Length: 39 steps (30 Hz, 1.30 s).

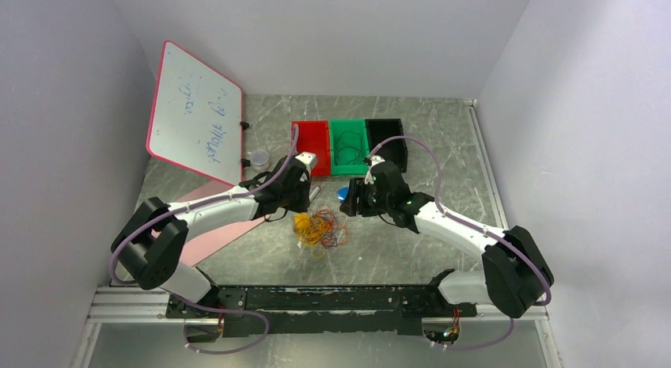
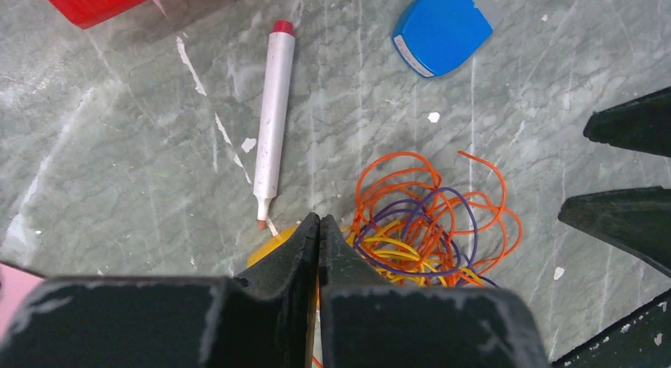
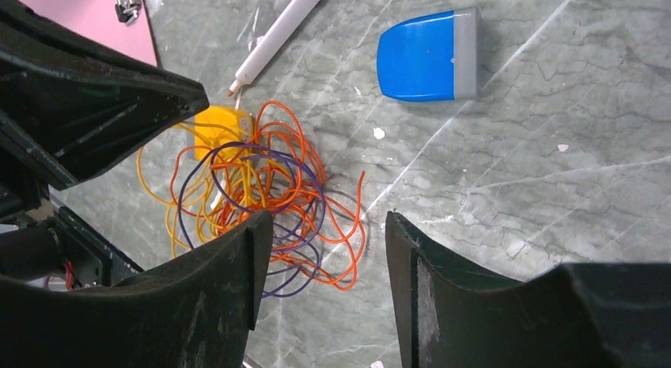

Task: Untangle the cables

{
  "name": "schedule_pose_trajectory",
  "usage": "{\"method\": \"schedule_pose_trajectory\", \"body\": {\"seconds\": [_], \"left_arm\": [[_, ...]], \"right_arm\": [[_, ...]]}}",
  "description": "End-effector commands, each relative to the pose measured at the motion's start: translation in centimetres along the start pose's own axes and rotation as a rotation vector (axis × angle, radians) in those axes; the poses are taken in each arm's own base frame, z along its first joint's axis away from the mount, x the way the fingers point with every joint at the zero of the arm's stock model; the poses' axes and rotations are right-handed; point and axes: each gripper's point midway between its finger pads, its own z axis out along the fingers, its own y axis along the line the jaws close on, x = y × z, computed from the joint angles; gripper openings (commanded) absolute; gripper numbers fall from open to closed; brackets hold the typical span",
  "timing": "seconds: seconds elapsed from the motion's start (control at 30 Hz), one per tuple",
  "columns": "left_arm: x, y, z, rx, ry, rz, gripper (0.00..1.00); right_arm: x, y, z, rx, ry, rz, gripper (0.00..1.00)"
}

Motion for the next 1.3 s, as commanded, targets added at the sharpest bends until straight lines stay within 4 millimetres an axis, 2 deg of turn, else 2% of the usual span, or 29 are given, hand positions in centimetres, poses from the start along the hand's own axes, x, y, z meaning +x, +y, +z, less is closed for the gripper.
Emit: {"method": "schedule_pose_trajectory", "body": {"seconds": [0.0,0.3,0.5,1.07,1.27], "left_arm": [[-2.3,-2.4,-1.7,0.056,-0.061,0.033,0.07],[-3.4,-5.0,-6.5,0.074,-0.152,0.063,0.07],[-4.2,-5.9,-8.7,0.071,-0.195,0.076,0.07],[-6.4,-6.7,-11.4,0.087,-0.268,0.062,0.07],[-7.4,-6.8,-12.4,0.097,-0.310,0.068,0.07]], "right_arm": [[-1.4,0.4,-0.6,0.007,-0.063,-0.001,0.58],[-2.4,0.0,-1.1,0.036,-0.115,0.004,0.58],[-2.6,0.2,-1.1,0.029,-0.124,0.015,0.58],[-2.6,-0.3,-1.6,0.052,-0.150,0.028,0.58],[-3.3,-0.6,-2.2,0.072,-0.184,0.020,0.58]]}}
